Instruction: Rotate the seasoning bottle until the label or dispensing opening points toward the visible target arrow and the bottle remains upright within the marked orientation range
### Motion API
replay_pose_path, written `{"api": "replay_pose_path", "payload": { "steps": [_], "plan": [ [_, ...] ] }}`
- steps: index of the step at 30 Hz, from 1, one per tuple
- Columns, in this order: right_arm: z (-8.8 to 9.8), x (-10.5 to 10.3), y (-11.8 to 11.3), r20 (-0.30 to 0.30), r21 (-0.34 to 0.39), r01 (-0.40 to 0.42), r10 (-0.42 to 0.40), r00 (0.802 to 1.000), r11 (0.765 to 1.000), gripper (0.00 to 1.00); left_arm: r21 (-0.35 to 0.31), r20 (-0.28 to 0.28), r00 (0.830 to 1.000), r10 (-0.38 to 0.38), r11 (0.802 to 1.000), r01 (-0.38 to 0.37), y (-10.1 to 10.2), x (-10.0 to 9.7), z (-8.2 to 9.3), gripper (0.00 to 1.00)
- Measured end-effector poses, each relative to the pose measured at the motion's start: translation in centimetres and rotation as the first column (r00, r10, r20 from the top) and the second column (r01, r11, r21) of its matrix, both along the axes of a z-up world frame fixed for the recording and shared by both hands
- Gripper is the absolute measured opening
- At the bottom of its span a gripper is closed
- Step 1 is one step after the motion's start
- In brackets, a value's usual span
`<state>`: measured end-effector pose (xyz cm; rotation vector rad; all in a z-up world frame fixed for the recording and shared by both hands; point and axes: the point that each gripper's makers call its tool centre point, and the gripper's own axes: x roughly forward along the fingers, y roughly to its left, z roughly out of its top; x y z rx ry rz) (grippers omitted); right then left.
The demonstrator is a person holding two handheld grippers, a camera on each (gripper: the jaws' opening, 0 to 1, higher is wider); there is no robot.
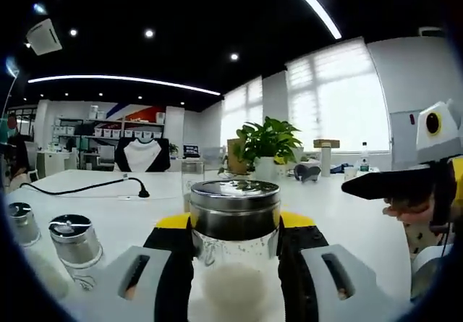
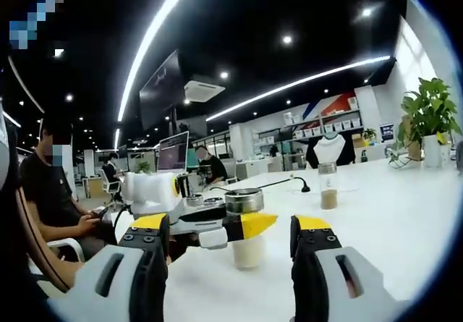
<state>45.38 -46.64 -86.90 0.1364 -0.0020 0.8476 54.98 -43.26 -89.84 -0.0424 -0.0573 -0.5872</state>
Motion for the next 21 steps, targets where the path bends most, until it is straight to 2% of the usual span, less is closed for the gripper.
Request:
{"api": "replay_pose_path", "payload": {
  "steps": [5, 17, 21],
  "plan": [
    [-0.2, 0.2, 0.0, -0.008, 0.002, 0.002, -0.002, 1.0, 1.0, 0.67, 0.016, 0.02, 1.0, -0.003, 1.0, 0.002, 0.0, -0.7, 0.2, 0.45],
    [-0.1, 0.4, 0.1, -0.008, -0.001, 0.002, -0.002, 1.0, 1.0, 0.67, 0.0, 0.049, 0.998, -0.047, 0.999, 0.047, -0.5, -2.5, 1.2, 0.45],
    [-0.1, 0.3, 0.3, -0.006, -0.004, -0.001, 0.001, 1.0, 1.0, 0.66, 0.009, 0.051, 0.997, -0.064, 0.998, 0.064, -1.0, -3.6, 1.3, 0.45]
  ]
}}
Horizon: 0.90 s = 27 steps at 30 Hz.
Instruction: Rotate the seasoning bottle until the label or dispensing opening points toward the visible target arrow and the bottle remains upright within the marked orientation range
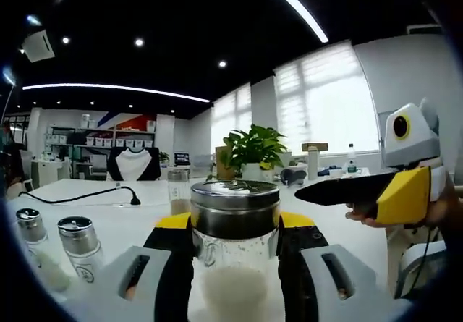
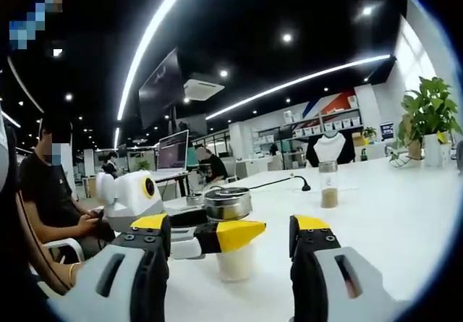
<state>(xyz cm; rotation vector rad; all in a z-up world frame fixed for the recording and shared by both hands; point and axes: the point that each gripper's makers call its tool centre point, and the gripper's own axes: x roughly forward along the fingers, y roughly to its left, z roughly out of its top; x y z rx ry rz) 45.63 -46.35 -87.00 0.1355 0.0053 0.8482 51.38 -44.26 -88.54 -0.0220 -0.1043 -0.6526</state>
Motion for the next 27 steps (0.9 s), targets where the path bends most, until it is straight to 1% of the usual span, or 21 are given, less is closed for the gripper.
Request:
{"api": "replay_pose_path", "payload": {
  "steps": [2, 5, 7, 13, 14, 16, 17, 21, 22, 24, 27],
  "plan": [
    [-0.1, 0.0, 0.1, 0.0, -0.003, -0.004, 0.004, 1.0, 1.0, 0.65, 0.02, 0.014, 0.999, -0.038, 0.999, 0.037, -0.5, -0.4, 0.0, 0.45],
    [-0.2, -0.3, 0.4, -0.001, 0.001, -0.017, 0.017, 1.0, 1.0, 0.6, -0.006, 0.006, 0.998, -0.066, 0.998, 0.066, -0.8, -0.9, 0.2, 0.45],
    [-0.3, -0.4, 0.4, 0.001, -0.002, -0.018, 0.018, 1.0, 1.0, 0.6, -0.01, 0.009, 0.998, -0.07, 0.998, 0.07, -0.8, -1.1, 0.2, 0.45],
    [-0.3, -0.3, 0.6, 0.004, -0.008, -0.015, 0.015, 1.0, 1.0, 0.6, 0.011, 0.009, 0.995, -0.095, 0.995, 0.095, -1.0, -1.7, -0.2, 0.45],
    [-0.4, -0.3, 0.7, 0.003, -0.009, -0.015, 0.015, 1.0, 1.0, 0.6, 0.008, 0.022, 0.995, -0.101, 0.995, 0.1, -1.2, -2.1, 0.0, 0.45],
    [-0.5, -0.3, 0.7, -0.002, -0.01, -0.016, 0.016, 1.0, 1.0, 0.59, -0.01, 0.023, 0.992, -0.127, 0.992, 0.127, -1.6, -2.8, 0.2, 0.45],
    [-0.5, -0.3, 0.7, -0.002, -0.01, -0.016, 0.016, 1.0, 1.0, 0.59, -0.019, 0.03, 0.99, -0.141, 0.99, 0.141, -1.7, -3.0, 0.3, 0.45],
    [-0.4, -0.5, 0.7, 0.0, -0.007, -0.021, 0.021, 1.0, 1.0, 0.59, -0.025, 0.025, 0.987, -0.156, 0.987, 0.157, -1.8, -3.3, 0.2, 0.45],
    [-0.3, -0.5, 0.7, 0.008, -0.005, -0.021, 0.021, 1.0, 1.0, 0.58, -0.004, 0.027, 0.984, -0.178, 0.984, 0.178, -2.1, -3.5, 0.1, 0.45],
    [-0.3, -0.6, 0.7, 0.005, -0.001, -0.027, 0.027, 1.0, 1.0, 0.56, 0.0, 0.028, 0.983, -0.182, 0.983, 0.182, -2.1, -3.6, -0.1, 0.45],
    [-0.5, -0.6, 0.9, 0.011, -0.029, -0.039, 0.039, 0.999, 0.999, 0.52, -0.011, 0.022, 0.98, -0.199, 0.98, 0.199, -2.2, -3.9, -0.2, 0.45]
  ]
}}
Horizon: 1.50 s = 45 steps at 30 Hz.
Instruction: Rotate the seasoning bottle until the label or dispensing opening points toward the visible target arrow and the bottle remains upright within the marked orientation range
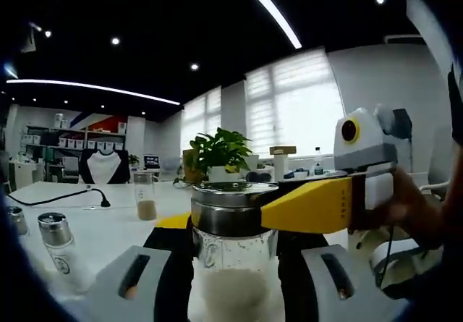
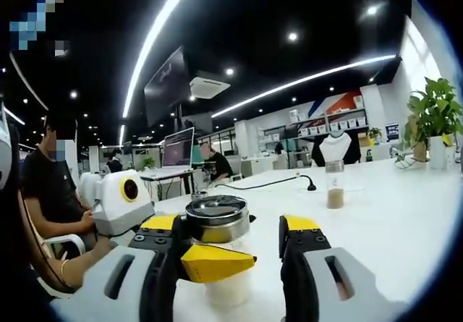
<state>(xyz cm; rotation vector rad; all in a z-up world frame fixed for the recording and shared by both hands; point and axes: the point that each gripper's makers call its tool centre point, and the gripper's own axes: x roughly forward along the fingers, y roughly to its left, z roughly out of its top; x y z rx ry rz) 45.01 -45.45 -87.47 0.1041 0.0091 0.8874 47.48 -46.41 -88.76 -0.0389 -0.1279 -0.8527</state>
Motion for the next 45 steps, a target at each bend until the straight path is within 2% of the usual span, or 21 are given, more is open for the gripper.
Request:
{"api": "replay_pose_path", "payload": {
  "steps": [10, 17, 21, 25, 26, 29, 33, 35, 40, 41, 44, 45],
  "plan": [
    [0.2, -1.0, 1.4, 0.044, -0.028, -0.064, 0.065, 0.997, 0.998, 0.38, 0.021, 0.029, 0.998, -0.064, 0.998, 0.063, -0.8, -1.2, 0.1, 0.45],
    [0.2, -1.0, 1.4, 0.048, -0.037, -0.07, 0.071, 0.996, 0.997, 0.37, 0.003, 0.013, 0.996, -0.088, 0.996, 0.087, -1.2, -1.7, -0.1, 0.45],
    [0.1, -1.1, 1.6, 0.06, -0.047, -0.063, 0.065, 0.996, 0.997, 0.37, 0.008, 0.009, 0.996, -0.087, 0.996, 0.087, -1.2, -1.8, -0.2, 0.45],
    [-0.1, -0.9, 1.5, 0.032, -0.045, -0.048, 0.049, 0.998, 0.998, 0.36, 0.0, -0.005, 0.997, -0.073, 0.997, 0.073, -1.4, -1.8, -0.5, 0.45],
    [-0.2, -0.7, 1.3, 0.012, -0.036, -0.032, 0.032, 0.999, 0.999, 0.36, -0.009, -0.01, 0.998, -0.069, 0.998, 0.069, -1.3, -1.8, -0.5, 0.45],
    [-0.2, -0.6, 1.2, 0.028, -0.044, 0.01, -0.008, 1.0, 0.999, 0.36, -0.01, -0.004, 0.998, -0.056, 0.998, 0.056, -1.5, -1.8, -0.5, 0.45],
    [-0.8, -0.2, 1.1, 0.059, -0.108, 0.058, -0.052, 0.997, 0.992, 0.36, 0.049, 0.017, 1.0, 0.016, 0.999, -0.017, -1.4, -1.3, -1.1, 0.45],
    [-0.8, 0.0, 0.9, 0.075, -0.11, 0.078, -0.07, 0.995, 0.991, 0.36, 0.046, 0.026, 0.999, 0.036, 0.998, -0.037, -1.4, -1.4, -1.0, 0.45],
    [-0.7, 0.6, 0.4, 0.053, -0.069, 0.113, -0.109, 0.993, 0.991, 0.36, 0.07, 0.05, 0.995, 0.091, 0.993, -0.095, -1.1, -1.0, -0.8, 0.45],
    [-0.7, 0.8, 0.4, 0.051, -0.067, 0.124, -0.12, 0.991, 0.99, 0.36, 0.086, 0.058, 0.99, 0.129, 0.987, -0.134, -0.9, -0.8, -0.9, 0.45],
    [-0.7, 1.2, 0.4, 0.063, -0.082, 0.15, -0.145, 0.987, 0.985, 0.36, 0.12, 0.122, 0.957, 0.262, 0.954, -0.276, -0.1, -0.5, -0.9, 0.48],
    [-0.6, 1.3, 0.2, 0.065, -0.078, 0.16, -0.155, 0.986, 0.984, 0.36, 0.088, 0.083, 0.965, 0.251, 0.962, -0.258, -0.4, -0.6, -1.0, 0.48]
  ]
}}
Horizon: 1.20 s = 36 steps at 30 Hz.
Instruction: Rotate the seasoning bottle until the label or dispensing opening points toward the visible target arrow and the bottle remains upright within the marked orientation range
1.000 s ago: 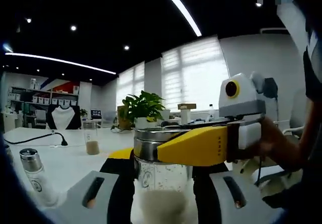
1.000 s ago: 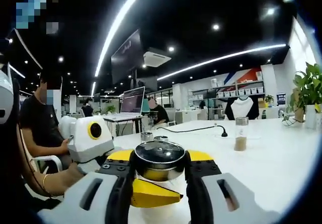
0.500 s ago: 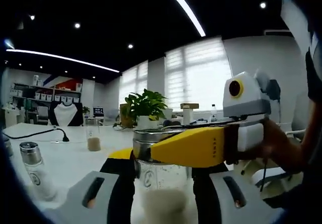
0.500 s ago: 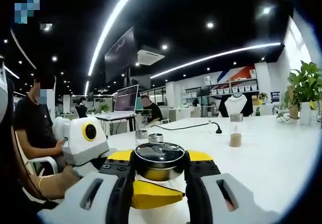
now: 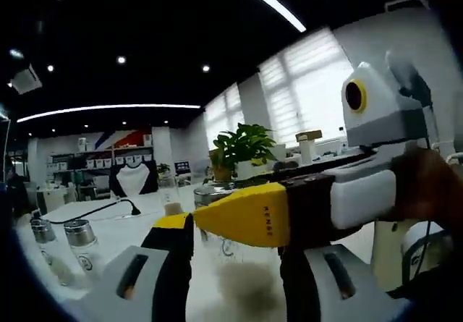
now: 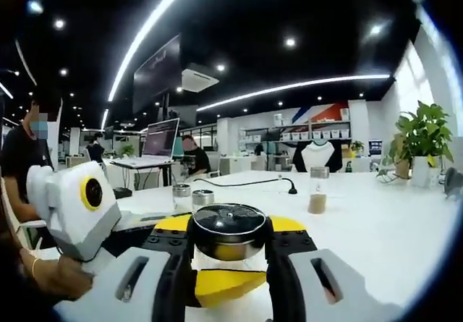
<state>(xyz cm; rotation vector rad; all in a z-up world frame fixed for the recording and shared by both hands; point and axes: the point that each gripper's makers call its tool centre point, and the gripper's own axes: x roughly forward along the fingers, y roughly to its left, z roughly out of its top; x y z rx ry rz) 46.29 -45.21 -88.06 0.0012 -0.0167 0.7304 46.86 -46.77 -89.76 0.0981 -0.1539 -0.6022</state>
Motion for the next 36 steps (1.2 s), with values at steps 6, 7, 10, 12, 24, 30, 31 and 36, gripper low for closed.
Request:
{"api": "replay_pose_path", "payload": {
  "steps": [6, 7, 10, 12, 24, 30, 31, 36],
  "plan": [
    [0.0, 0.0, 0.3, -0.007, -0.004, 0.031, -0.031, 0.999, 0.999, 0.36, 0.052, -0.036, 0.999, 0.04, 0.998, -0.038, 0.1, 0.4, -1.9, 0.5],
    [0.0, 0.0, 0.3, -0.006, -0.008, 0.033, -0.033, 0.999, 0.999, 0.36, 0.059, -0.043, 0.998, 0.044, 0.997, -0.041, 0.1, 0.4, -2.2, 0.5],
    [0.1, 0.1, 0.4, -0.008, -0.003, 0.033, -0.033, 0.999, 0.999, 0.36, 0.06, -0.051, 0.995, 0.082, 0.995, -0.079, 0.6, 0.6, -2.6, 0.5],
    [0.2, 0.1, 0.5, -0.011, 0.008, 0.035, -0.035, 0.999, 0.999, 0.36, 0.053, -0.054, 0.993, 0.105, 0.993, -0.102, 0.9, 0.7, -2.8, 0.51],
    [-0.2, 0.5, 0.8, -0.013, -0.013, 0.062, -0.062, 0.998, 0.998, 0.36, 0.053, -0.053, 0.987, 0.15, 0.988, -0.148, 1.2, 0.8, -3.2, 0.5],
    [-0.3, 0.4, 1.1, -0.006, -0.029, 0.054, -0.054, 0.999, 0.998, 0.36, 0.059, -0.044, 0.987, 0.152, 0.987, -0.149, 0.9, 0.8, -3.3, 0.46],
    [-0.3, 0.4, 1.2, -0.005, -0.027, 0.051, -0.051, 0.999, 0.998, 0.36, 0.058, -0.044, 0.988, 0.149, 0.988, -0.146, 0.9, 0.8, -3.3, 0.45],
    [-0.3, 0.4, 1.3, -0.007, -0.017, 0.042, -0.042, 0.999, 0.999, 0.36, 0.056, -0.047, 0.989, 0.143, 0.989, -0.141, 1.1, 0.7, -3.3, 0.45]
  ]
}}
